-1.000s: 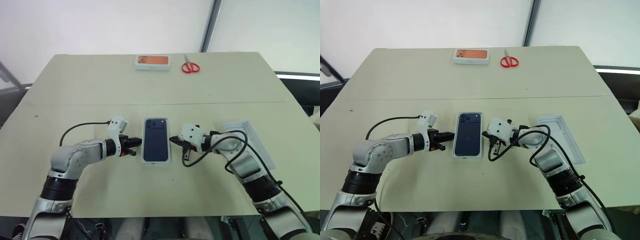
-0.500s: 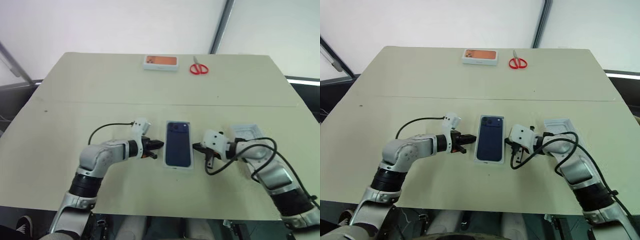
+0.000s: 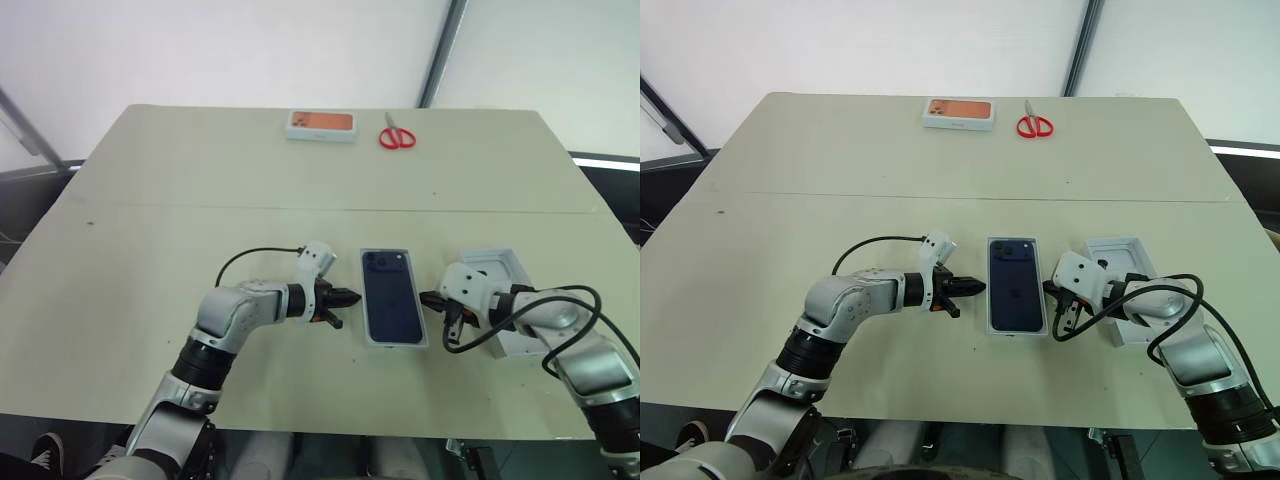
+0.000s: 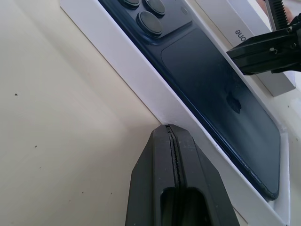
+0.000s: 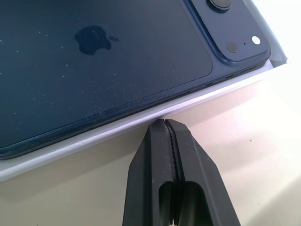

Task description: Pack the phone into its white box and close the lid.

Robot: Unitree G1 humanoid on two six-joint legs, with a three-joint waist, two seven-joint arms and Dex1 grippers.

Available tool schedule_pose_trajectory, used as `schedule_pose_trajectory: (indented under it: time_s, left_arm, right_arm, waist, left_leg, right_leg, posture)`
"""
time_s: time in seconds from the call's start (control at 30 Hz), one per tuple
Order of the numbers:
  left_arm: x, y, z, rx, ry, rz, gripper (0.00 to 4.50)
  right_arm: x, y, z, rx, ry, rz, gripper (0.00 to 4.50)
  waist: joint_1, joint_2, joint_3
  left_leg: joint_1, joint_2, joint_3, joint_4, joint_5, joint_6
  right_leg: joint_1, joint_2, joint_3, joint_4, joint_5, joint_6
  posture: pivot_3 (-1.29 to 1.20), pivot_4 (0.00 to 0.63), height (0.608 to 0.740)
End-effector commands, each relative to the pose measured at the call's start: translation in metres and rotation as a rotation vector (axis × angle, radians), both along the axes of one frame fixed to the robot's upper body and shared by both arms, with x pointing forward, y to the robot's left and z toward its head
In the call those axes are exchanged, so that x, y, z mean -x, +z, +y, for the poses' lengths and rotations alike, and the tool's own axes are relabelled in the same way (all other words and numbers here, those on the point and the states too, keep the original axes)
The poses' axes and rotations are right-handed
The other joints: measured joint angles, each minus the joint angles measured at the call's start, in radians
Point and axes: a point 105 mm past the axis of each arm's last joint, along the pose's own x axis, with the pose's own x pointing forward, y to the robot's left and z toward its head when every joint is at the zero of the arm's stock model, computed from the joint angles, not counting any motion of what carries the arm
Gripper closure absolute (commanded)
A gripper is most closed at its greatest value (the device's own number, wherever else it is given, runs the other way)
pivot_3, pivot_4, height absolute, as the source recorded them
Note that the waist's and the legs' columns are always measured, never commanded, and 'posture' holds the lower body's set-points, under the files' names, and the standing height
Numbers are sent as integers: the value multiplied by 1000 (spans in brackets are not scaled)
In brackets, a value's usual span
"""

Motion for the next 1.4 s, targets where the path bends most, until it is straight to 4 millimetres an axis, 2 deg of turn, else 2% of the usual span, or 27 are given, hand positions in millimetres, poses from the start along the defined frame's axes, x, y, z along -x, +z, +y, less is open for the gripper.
schedule_pose_trajectory:
  time_s: [0.03, 0.17, 0.27, 0.47, 0.5, 0.57, 0.7, 0.8, 0.93, 1.03, 1.13, 1.3, 1.4]
  left_arm:
    - [1, -2, -1, -17, -24, -2, 4483]
    - [-8, 1, 13, -24, 22, -18, 4483]
    - [-8, 1, 20, -36, 23, -33, 4483]
    - [-12, 6, 51, -56, 64, -87, 4483]
    - [-12, 11, 56, -36, 68, -98, 4243]
    - [-12, 26, 63, 7, 56, -148, 3644]
    - [-18, 48, 78, 22, 49, -315, 1598]
    - [-18, 60, 86, 43, 18, -405, 20]
    - [-15, 68, 98, 86, -68, -448, 20]
    - [-9, 70, 101, 110, -128, -470, 20]
    - [-2, 75, 102, 119, -176, -571, 20]
    - [3, 71, 106, 105, -225, -661, 20]
    - [8, 67, 110, 94, -265, -695, 20]
  right_arm:
    - [1, 9, 1, -1, 13, -27, 4500]
    - [2, 15, -2, 23, 26, -29, 4500]
    - [2, 21, -6, 31, 24, -37, 4500]
    - [4, 41, -17, 13, -14, -13, 4500]
    - [3, 46, -21, -51, -73, 27, 4246]
    - [2, 52, -30, -55, -135, 47, 3608]
    - [-1, 62, -36, -98, -245, 49, 1563]
    - [1, 61, -37, -107, -310, 83, 9]
    - [12, 50, -42, -102, -459, 152, 9]
    - [15, 54, -48, -166, -582, 185, 9]
    - [29, 47, -42, -161, -618, 262, 9]
    - [30, 51, -48, -170, -736, 290, 9]
    - [31, 44, -47, -149, -753, 299, 9]
  waist:
    - [0, 0, 0]
    - [-1, 0, 0]
    - [-4, 0, 0]
    - [-27, 0, 0]
    - [-30, 0, 0]
    - [-32, 1, 0]
    - [-26, 1, 1]
    - [-24, 1, 1]
    - [-25, 1, 1]
    - [-26, 1, 1]
    - [-26, 2, 1]
    - [-26, 2, 1]
    - [-26, 2, 1]
  left_leg:
    - [0, 0, 0, 0, 0, 0]
    - [0, 0, 0, 0, 0, 0]
    - [0, 0, 0, 0, 0, 0]
    - [0, 1, 0, -1, 0, 0]
    - [0, 1, 0, -2, 0, 0]
    - [0, 2, 0, -2, 0, 0]
    - [-2, 2, 0, -2, 0, 0]
    - [-3, 2, 1, -2, 0, 0]
    - [-3, 2, 1, -2, 0, 0]
    - [-4, 2, 1, -3, 0, 0]
    - [-4, 2, 2, -2, 0, 0]
    - [-4, 3, 2, -3, 0, 0]
    - [-4, 3, 2, -3, 0, 0]
  right_leg:
    - [0, 0, 0, 0, 0, 0]
    - [0, 0, 0, 0, 0, 0]
    - [0, 0, 0, 0, 0, 0]
    - [-1, 1, 0, 0, 0, 0]
    - [-1, 1, 0, 0, 0, 0]
    - [-2, 1, 0, 0, 0, 0]
    - [-4, 0, 0, 0, 0, 0]
    - [-5, 0, 1, 0, 0, 0]
    - [-5, 0, 0, 0, 0, -1]
    - [-7, 0, 1, 0, 0, -1]
    - [-7, 0, 2, 0, 0, -1]
    - [-8, -1, 2, 0, 1, -2]
    - [-7, -1, 2, 0, 1, -2]
  posture:
    - [0, 150, 740]
    - [0, 150, 740]
    - [0, 150, 740]
    - [0, 150, 740]
    - [0, 150, 740]
    - [0, 150, 740]
    - [0, 150, 740]
    - [0, 150, 740]
    - [0, 150, 740]
    - [0, 150, 740]
    - [0, 150, 740]
    - [0, 150, 740]
    - [0, 150, 740]
